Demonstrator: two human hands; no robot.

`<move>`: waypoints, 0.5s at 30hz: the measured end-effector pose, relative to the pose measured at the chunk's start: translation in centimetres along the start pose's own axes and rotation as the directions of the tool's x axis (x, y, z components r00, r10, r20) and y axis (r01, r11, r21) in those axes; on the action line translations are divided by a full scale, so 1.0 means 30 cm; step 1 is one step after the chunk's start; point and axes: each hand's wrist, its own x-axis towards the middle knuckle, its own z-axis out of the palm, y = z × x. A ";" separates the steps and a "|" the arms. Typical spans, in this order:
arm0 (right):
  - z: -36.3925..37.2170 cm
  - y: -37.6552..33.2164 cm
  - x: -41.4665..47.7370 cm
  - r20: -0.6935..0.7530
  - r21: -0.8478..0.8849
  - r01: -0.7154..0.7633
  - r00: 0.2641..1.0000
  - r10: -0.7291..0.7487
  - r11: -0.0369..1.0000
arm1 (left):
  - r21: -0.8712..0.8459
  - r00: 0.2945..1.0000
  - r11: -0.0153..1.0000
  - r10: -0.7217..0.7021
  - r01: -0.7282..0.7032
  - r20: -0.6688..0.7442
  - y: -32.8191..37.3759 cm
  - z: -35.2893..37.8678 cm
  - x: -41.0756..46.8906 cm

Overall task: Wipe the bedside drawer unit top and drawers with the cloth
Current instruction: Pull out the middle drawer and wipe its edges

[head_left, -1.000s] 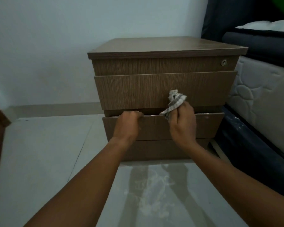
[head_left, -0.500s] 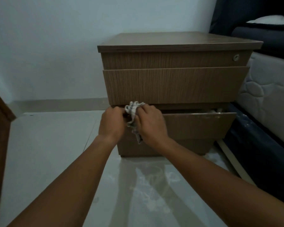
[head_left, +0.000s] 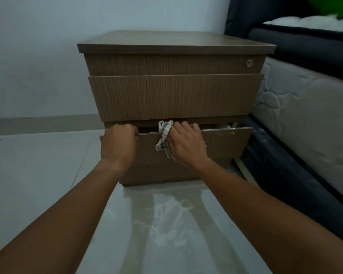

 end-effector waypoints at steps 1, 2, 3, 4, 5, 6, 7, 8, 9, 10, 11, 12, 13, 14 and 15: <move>-0.009 0.040 -0.016 -0.003 -0.009 -0.023 1.000 0.023 1.000 | -0.018 0.999 0.999 0.036 -0.036 0.025 0.040 0.006 0.002; -0.017 0.078 -0.033 -0.006 -0.017 -0.046 0.999 0.046 0.999 | -0.034 0.997 0.997 0.068 -0.066 0.049 0.082 0.015 0.005; -0.025 0.114 -0.050 -0.005 -0.025 -0.068 0.998 0.068 0.997 | -0.048 0.993 0.995 0.092 -0.089 0.071 0.122 0.024 0.009; -0.032 0.147 -0.066 -0.003 -0.032 -0.088 0.996 0.088 0.996 | -0.060 0.989 0.992 0.115 -0.110 0.088 0.160 0.035 0.016; -0.038 0.180 -0.080 -0.004 -0.035 -0.109 0.994 0.109 0.993 | -0.070 0.986 0.989 0.135 -0.128 0.102 0.197 0.044 0.024; -0.044 0.210 -0.094 -0.008 -0.035 -0.131 0.991 0.131 0.991 | -0.079 0.982 0.987 0.150 -0.141 0.111 0.230 0.056 0.032; -0.051 0.238 -0.106 -0.016 -0.036 -0.155 0.988 0.154 0.987 | -0.088 0.981 0.985 0.157 -0.148 0.115 0.259 0.066 0.038; -0.053 0.267 -0.119 -0.026 -0.038 -0.176 0.984 0.175 0.984 | -0.095 0.981 0.985 0.157 -0.147 0.114 0.283 0.077 0.044; -0.053 0.295 -0.134 -0.040 -0.036 -0.199 0.979 0.198 0.979 | -0.101 0.982 0.985 0.153 -0.142 0.111 0.299 0.087 0.050; -0.050 0.323 -0.149 -0.063 -0.027 -0.230 0.972 0.228 0.973 | -0.105 0.983 0.985 0.148 -0.136 0.108 0.310 0.094 0.056; -0.046 0.348 -0.163 -0.091 -0.013 -0.270 0.959 0.268 0.963 | -0.104 0.983 0.985 0.146 -0.135 0.108 0.315 0.100 0.062; -0.040 0.370 -0.177 -0.121 0.005 -0.316 0.942 0.315 0.949 | -0.100 0.983 0.985 0.149 -0.138 0.111 0.316 0.103 0.069; -0.031 0.386 -0.190 -0.144 0.033 -0.366 0.919 0.367 0.930 | -0.099 0.981 0.985 0.154 -0.142 0.121 0.314 0.103 0.077; -0.020 0.394 -0.201 -0.167 0.064 -0.413 0.893 0.418 0.909 | -0.102 0.978 0.984 0.158 -0.146 0.132 0.310 0.103 0.087; -0.010 0.395 -0.208 -0.190 0.101 -0.461 0.861 0.472 0.882 | -0.102 0.977 0.984 0.161 -0.147 0.139 0.306 0.101 0.096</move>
